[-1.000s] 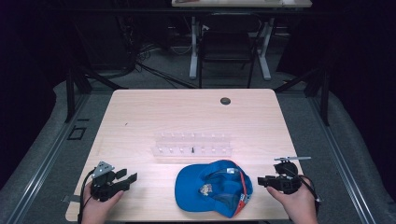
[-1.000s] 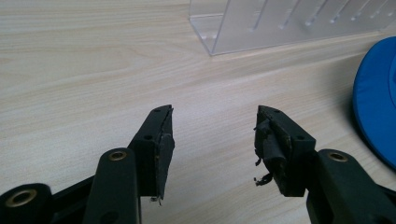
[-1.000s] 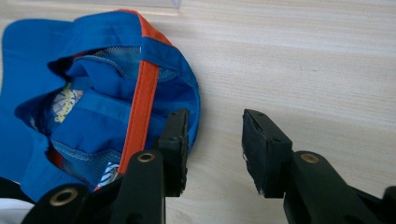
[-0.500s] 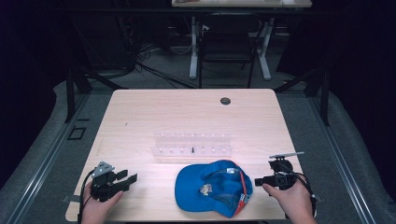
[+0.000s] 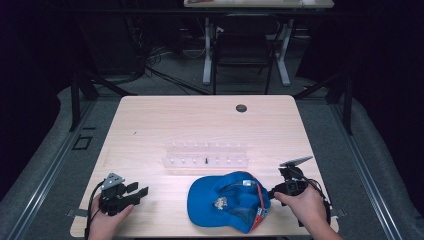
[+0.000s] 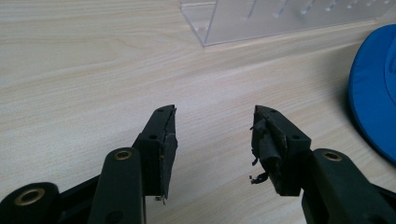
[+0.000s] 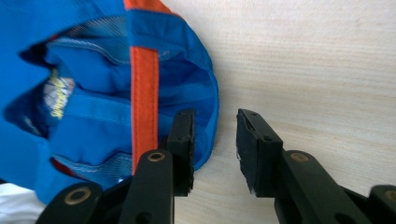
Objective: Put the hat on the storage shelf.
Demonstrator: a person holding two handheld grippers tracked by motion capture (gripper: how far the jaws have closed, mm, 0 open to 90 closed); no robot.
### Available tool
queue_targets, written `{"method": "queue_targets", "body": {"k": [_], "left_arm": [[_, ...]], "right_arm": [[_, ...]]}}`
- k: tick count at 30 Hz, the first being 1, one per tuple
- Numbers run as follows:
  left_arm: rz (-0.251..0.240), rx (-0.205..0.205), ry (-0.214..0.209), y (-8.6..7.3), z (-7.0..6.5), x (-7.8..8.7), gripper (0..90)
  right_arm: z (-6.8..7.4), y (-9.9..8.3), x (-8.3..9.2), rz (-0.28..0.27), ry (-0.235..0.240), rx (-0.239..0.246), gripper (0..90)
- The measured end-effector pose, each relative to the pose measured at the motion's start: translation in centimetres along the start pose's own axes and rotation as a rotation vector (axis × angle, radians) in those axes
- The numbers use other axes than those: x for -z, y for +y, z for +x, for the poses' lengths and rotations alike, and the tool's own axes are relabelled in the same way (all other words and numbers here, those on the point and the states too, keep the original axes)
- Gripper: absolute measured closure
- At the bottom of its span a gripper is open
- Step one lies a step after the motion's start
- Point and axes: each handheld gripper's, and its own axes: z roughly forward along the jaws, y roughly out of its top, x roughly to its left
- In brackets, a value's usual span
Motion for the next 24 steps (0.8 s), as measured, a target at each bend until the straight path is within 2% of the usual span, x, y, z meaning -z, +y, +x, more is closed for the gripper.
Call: {"method": "queue_targets", "body": {"k": [6,7,11,13,14,15,17,18,23,24], "left_arm": [[0.006,-0.001,0.005,0.0,0.0,-0.1,50.1],[0.005,-0.001,0.003,0.0,0.0,-0.1,50.1],[0.007,0.0,0.004,0.0,0.0,-0.2,50.1],[0.008,-0.001,0.004,0.0,0.0,-0.2,50.1],[0.007,0.0,0.003,0.0,0.0,-0.2,50.1],[0.007,0.0,0.004,0.0,0.0,-0.2,50.1],[0.008,0.0,0.004,0.0,0.1,-0.2,50.1],[0.008,0.0,0.004,0.0,0.1,-0.2,50.1],[0.01,0.0,0.004,0.0,0.1,-0.2,50.1],[0.009,0.0,0.005,0.0,0.1,-0.3,50.2]], "right_arm": [[0.4,0.4,-1.2,0.06,-0.012,-0.003,70.4],[0.3,0.4,-1.3,0.069,-0.021,0.009,71.4],[0.4,0.6,-1.9,0.07,-0.002,-0.015,73.1],[0.4,0.6,-2.2,0.061,-0.007,-0.016,73.5],[0.4,0.8,-2.0,0.101,-0.021,0.004,73.7],[0.5,0.7,-2.5,0.049,-0.007,-0.03,74.1],[0.3,1.0,-2.3,0.125,-0.03,0.025,75.0],[0.5,0.8,-2.6,0.088,-0.016,-0.018,75.5],[0.6,0.8,-3.1,0.107,-0.023,-0.008,79.1],[0.5,0.8,-3.1,0.11,-0.027,-0.004,82.2]]}}
